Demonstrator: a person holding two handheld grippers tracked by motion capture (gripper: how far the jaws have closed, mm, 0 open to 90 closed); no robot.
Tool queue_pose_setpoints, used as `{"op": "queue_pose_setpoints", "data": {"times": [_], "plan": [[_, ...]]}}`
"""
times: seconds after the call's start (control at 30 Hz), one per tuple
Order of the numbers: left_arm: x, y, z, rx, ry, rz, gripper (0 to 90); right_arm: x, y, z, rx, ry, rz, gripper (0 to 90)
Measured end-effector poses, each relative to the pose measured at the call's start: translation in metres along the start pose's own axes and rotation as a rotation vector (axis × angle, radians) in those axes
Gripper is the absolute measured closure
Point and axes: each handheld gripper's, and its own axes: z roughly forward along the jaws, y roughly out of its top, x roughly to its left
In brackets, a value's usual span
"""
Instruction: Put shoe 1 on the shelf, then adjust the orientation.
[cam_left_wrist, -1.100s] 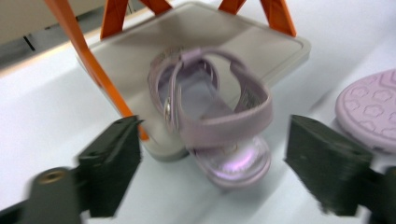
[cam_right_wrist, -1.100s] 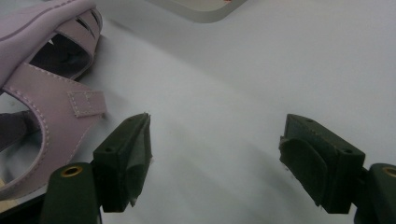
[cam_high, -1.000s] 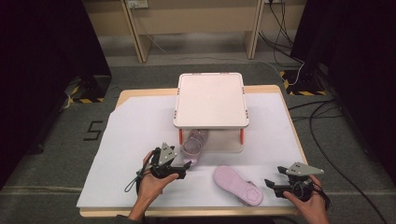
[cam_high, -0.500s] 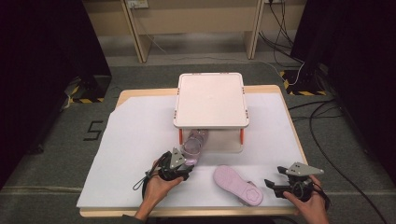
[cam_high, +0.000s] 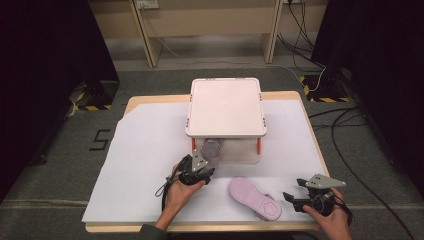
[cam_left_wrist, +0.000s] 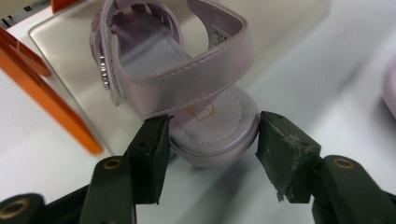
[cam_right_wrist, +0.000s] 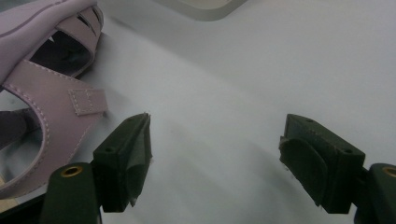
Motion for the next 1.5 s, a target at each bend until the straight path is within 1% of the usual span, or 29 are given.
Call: {"op": "queue_pose_setpoints", "data": {"times": [0.13, 0.2, 0.33, 0.4, 0.47, 0.6, 0.63, 0.67, 0.73, 0.8, 0.87, 0.93, 1.07, 1.13, 1.2, 1.3, 1.33, 1.37, 1.4, 1.5], "plan": [[0.005, 0.005, 0.010, -0.003, 0.019, 0.004, 44.4, 0.000, 0.000, 0.000, -0.002, -0.003, 0.001, 25.2], [0.005, 0.007, 0.016, -0.013, 0.033, 0.005, 44.4, 0.000, 0.000, 0.000, -0.002, -0.003, -0.001, 25.2], [0.006, 0.010, 0.022, -0.017, 0.044, -0.012, 44.3, 0.000, 0.000, 0.000, 0.000, -0.002, -0.002, 25.3], [0.007, 0.012, 0.025, -0.014, 0.056, -0.010, 44.3, 0.000, 0.000, 0.000, -0.002, -0.001, -0.002, 25.2], [0.008, 0.013, 0.026, -0.013, 0.058, -0.002, 44.3, 0.000, 0.000, 0.000, -0.003, 0.001, -0.002, 25.2], [0.009, 0.014, 0.028, -0.016, 0.059, -0.016, 44.1, 0.000, 0.000, 0.000, 0.000, -0.003, -0.002, 25.2], [0.008, 0.015, 0.027, -0.013, 0.065, -0.010, 44.2, 0.000, 0.000, 0.000, 0.000, -0.001, -0.002, 25.2], [0.007, 0.015, 0.027, -0.021, 0.053, -0.014, 43.9, 0.000, 0.000, 0.000, 0.000, 0.000, -0.003, 25.2], [0.007, 0.015, 0.024, -0.029, 0.044, -0.036, 39.2, 0.000, 0.000, 0.000, -0.002, 0.002, -0.003, 25.2], [0.005, 0.016, 0.020, -0.039, 0.050, -0.047, 33.5, 0.000, 0.000, 0.000, -0.004, 0.000, -0.002, 25.2], [0.003, 0.016, 0.014, -0.050, 0.050, -0.046, 28.9, 0.000, 0.000, 0.000, -0.002, -0.002, 0.000, 25.2], [0.000, 0.017, 0.006, -0.076, 0.034, -0.056, 27.1, 0.000, -0.001, 0.000, -0.004, -0.002, 0.001, 25.2], [-0.004, 0.016, -0.012, -0.108, 0.008, -0.056, 23.7, -0.001, -0.001, -0.002, -0.004, -0.005, 0.008, 25.2], [-0.006, 0.012, -0.021, -0.117, 0.005, -0.056, 21.3, -0.001, -0.001, -0.002, -0.007, -0.009, 0.010, 25.2], [-0.008, 0.007, -0.029, -0.118, -0.005, -0.057, 20.2, -0.002, -0.002, -0.002, -0.006, -0.012, 0.009, 25.3], [-0.007, -0.004, -0.041, -0.122, -0.025, -0.075, 20.2, -0.003, -0.002, -0.002, -0.010, -0.013, 0.008, 25.2], [-0.007, -0.008, -0.044, -0.128, -0.026, -0.087, 20.2, -0.003, -0.003, -0.003, -0.010, -0.015, 0.010, 25.2], [-0.006, -0.013, -0.048, -0.126, -0.023, -0.091, 20.2, -0.002, -0.003, -0.003, -0.008, -0.015, 0.021, 25.2], [-0.006, -0.018, -0.052, -0.121, -0.022, -0.094, 20.1, -0.002, -0.003, -0.004, -0.009, -0.017, 0.020, 25.3], [-0.005, -0.034, -0.060, -0.099, -0.016, -0.092, 19.7, -0.001, -0.003, -0.006, -0.013, -0.016, 0.025, 25.2]]}}
